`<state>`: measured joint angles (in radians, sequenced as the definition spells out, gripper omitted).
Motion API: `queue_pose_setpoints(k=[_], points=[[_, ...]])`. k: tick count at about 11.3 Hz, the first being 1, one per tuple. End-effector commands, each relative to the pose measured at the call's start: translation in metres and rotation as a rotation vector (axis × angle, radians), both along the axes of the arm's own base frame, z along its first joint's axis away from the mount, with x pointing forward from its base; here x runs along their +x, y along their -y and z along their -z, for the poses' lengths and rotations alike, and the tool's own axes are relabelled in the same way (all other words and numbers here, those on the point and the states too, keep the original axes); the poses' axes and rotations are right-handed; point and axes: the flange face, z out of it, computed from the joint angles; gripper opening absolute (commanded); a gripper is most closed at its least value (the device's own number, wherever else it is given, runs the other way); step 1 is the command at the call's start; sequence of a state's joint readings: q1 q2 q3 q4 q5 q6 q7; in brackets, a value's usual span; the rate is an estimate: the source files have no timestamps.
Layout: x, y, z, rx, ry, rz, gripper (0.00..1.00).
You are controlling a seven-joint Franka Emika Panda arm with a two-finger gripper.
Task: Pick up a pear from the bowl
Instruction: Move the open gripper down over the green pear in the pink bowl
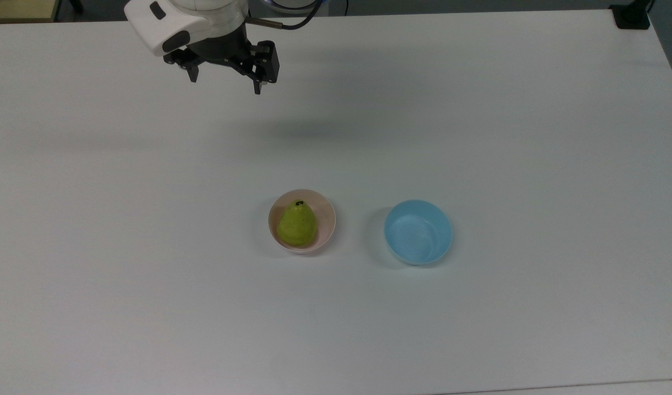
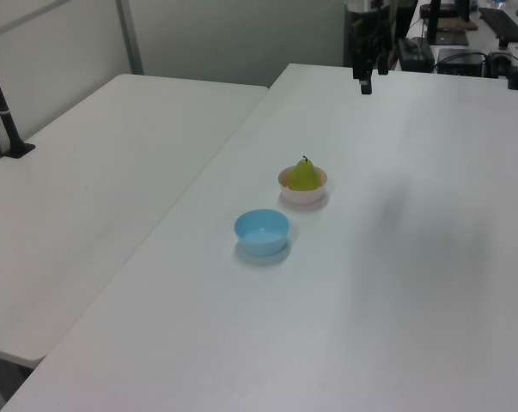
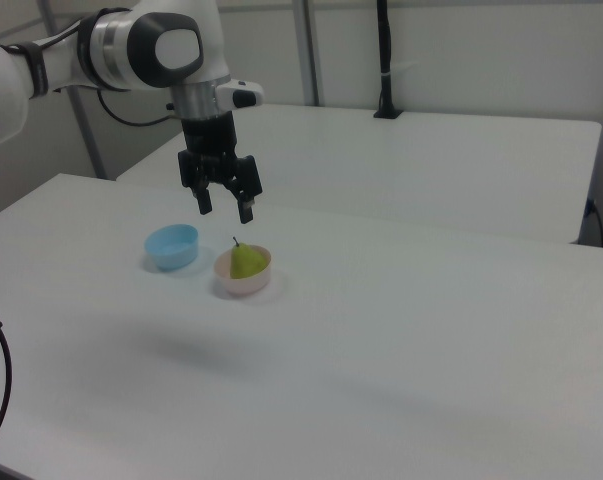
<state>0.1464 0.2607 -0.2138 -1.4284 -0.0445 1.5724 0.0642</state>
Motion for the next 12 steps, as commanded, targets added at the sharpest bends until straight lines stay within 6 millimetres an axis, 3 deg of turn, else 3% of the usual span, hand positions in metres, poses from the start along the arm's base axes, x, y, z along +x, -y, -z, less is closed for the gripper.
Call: queue_pose_setpoints(k=[1, 6, 8, 12], points=[[-0.011, 0.006, -0.012, 0.013, 0.015, 0.027, 1.00], [-0.008, -0.003, -0.008, 0.026, 0.016, 0.016, 1.00], [0.007, -0.010, -0.005, 0.028, 0.104, 0.012, 1.00], [0.050, -0.046, 0.052, 0.043, 0.199, -0.037, 1.00]])
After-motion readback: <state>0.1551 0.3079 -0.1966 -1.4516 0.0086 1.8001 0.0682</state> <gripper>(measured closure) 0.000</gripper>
